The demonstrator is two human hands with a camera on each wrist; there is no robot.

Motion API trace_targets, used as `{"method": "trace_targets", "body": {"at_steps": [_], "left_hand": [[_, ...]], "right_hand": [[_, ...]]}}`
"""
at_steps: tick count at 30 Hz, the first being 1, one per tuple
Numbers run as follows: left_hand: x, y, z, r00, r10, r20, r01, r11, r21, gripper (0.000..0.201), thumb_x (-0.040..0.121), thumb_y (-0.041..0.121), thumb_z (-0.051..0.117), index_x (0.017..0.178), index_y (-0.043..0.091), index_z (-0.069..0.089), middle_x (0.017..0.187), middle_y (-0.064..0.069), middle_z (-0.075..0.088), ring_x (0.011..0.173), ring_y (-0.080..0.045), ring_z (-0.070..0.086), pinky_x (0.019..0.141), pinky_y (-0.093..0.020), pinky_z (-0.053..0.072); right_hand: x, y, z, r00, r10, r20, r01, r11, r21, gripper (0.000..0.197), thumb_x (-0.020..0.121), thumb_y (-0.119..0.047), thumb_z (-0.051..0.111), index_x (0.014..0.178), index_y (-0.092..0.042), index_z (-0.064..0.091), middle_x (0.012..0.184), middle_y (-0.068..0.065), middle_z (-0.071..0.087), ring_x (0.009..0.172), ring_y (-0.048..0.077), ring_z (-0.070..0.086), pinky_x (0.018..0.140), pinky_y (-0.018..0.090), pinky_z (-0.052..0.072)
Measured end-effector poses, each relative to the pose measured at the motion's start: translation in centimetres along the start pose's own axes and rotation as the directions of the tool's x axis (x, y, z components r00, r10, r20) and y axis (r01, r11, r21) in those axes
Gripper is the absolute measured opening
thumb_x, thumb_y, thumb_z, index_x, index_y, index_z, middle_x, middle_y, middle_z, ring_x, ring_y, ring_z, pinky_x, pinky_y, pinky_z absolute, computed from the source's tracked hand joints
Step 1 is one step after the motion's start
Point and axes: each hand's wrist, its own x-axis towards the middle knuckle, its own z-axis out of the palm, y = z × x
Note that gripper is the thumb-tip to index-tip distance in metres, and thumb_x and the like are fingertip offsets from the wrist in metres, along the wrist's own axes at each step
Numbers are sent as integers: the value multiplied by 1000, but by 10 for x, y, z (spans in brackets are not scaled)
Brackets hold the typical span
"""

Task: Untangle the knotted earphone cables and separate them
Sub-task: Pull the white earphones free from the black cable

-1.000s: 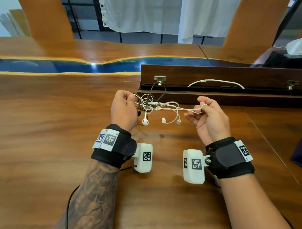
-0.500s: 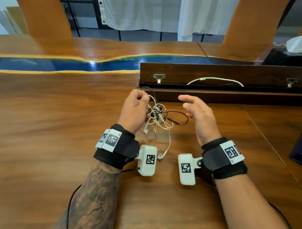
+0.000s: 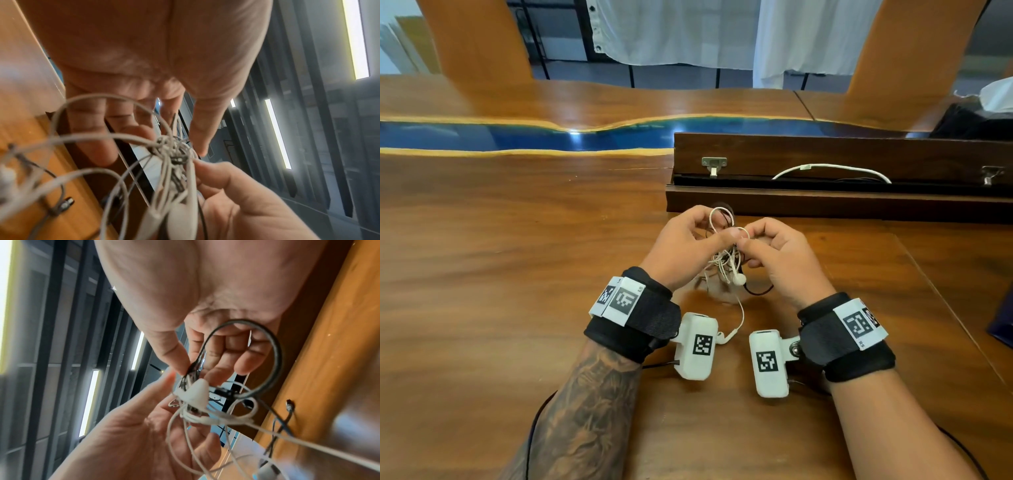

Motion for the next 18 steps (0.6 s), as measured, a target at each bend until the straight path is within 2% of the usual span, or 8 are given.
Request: {"method": "trace_targets", "body": {"at_steps": [3,6,8,10,12,14,16,18], "left_hand": [[-1,-2,-3,999,-19,33,18,999,26,14,90,15,74,102,10,69,103,-17,70,78,-19,62,72,-40,58],[0,-2,-3,999,-34,35,31,996,87,3,91,8,70,94,9,70,88,-6,72,74,-10,63,66,-25,53],[1,-2,-2,998,-52,21,49,993,111,6,93,9,67,88,11,69,82,1,67,70,-7,58,67,-22,48],[2,-2,-2,998,-68,8,67,993,93,10,95,9,63,86,12,66,80,2,62,69,-9,54,69,-26,48],[2,-1,-2,998,-65,-17,66,996,61,12,96,10,61,85,15,63,80,-1,59,70,-12,52,68,-29,47],[2,0,-3,997,-64,-36,65,997,28,11,97,12,60,87,16,64,81,-4,63,68,-13,56,62,-24,48],[1,2,-2,996,-79,-29,80,997,22,11,99,15,59,91,14,67,82,-11,71,67,-13,60,61,-24,50],[0,4,0,996,-90,-15,91,996,23,11,98,15,60,93,11,69,90,-22,72,70,-20,62,63,-33,52]], "right_hand": [[1,-1,-1,998,53,-41,-53,999,11,14,95,-5,61,85,-13,65,74,-7,68,69,6,64,65,23,50],[3,1,-3,988,68,-136,-72,997,-29,16,96,-10,59,82,-17,63,86,3,70,83,21,67,71,35,53],[4,2,-2,982,78,-172,-81,997,-12,13,97,-13,58,86,-18,62,95,5,72,95,24,69,80,41,56],[3,1,-1,980,85,-178,-78,996,46,10,99,-13,57,91,-17,61,94,0,75,95,20,71,83,38,57],[3,0,0,981,88,-171,-69,991,112,9,101,-11,55,95,-16,60,88,-6,76,90,14,73,81,33,56],[3,0,1,983,86,-160,-60,985,162,8,102,-10,53,98,-15,58,84,-9,76,83,9,73,77,29,56],[3,-1,1,987,66,-148,-32,974,222,8,102,-8,53,99,-15,57,86,-5,77,82,11,72,74,27,56],[2,-3,2,989,35,-143,3,966,259,10,101,-5,55,97,-15,57,91,2,76,83,15,72,71,25,56]]}}
